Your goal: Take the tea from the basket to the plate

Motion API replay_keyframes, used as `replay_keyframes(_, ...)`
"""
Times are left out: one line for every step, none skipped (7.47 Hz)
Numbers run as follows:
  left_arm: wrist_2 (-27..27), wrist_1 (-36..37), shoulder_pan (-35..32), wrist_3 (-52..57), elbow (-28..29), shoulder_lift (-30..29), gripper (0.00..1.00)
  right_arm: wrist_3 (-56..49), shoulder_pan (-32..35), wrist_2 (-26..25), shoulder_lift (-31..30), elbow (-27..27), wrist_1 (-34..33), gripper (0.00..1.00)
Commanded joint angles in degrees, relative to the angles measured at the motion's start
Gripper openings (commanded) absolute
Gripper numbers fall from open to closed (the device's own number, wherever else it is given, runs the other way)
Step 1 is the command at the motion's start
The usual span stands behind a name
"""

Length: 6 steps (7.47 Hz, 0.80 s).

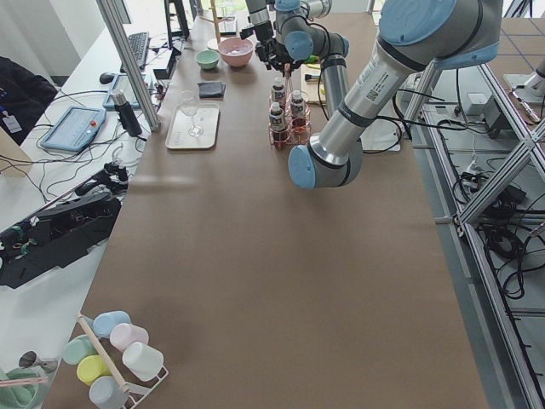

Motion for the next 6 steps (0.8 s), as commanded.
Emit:
replay_keyframes(0.00,-0.06,-0.08,0.02,0.01,0.05,0.00,2.04,-1.83,-0.53,0.78,-0.32,0.17,0.90)
replay_keyframes(0.00,-0.06,-0.17,0.02,-0.08,0.05,0.00,2.04,-2.53,-1.05,0.87,-0.32,0.17,0.90)
replay_keyframes(0.00,-0.06,-0.26,0.02,-0.08,0.05,0.00,2.13,-3.24,-1.75,1.65,-1.10,0.17,0.90)
replay_keyframes(0.00,-0.06,-0.26,0.02,-0.08,0.05,0.00,2.13,-4.03,-1.85,3.31,-2.85,0.17,0.88)
replay_keyframes(0.00,0.03,-0.43,0.11,-0.08,0.05,0.00,2.13,-4.03,-1.85,4.46,-4.18,0.17,0.88)
replay_keyframes(0.00,0.03,-0.61,0.28,-0.17,0.14,0.00,2.13,-4.47,-1.94,4.56,-4.28,0.17,0.86)
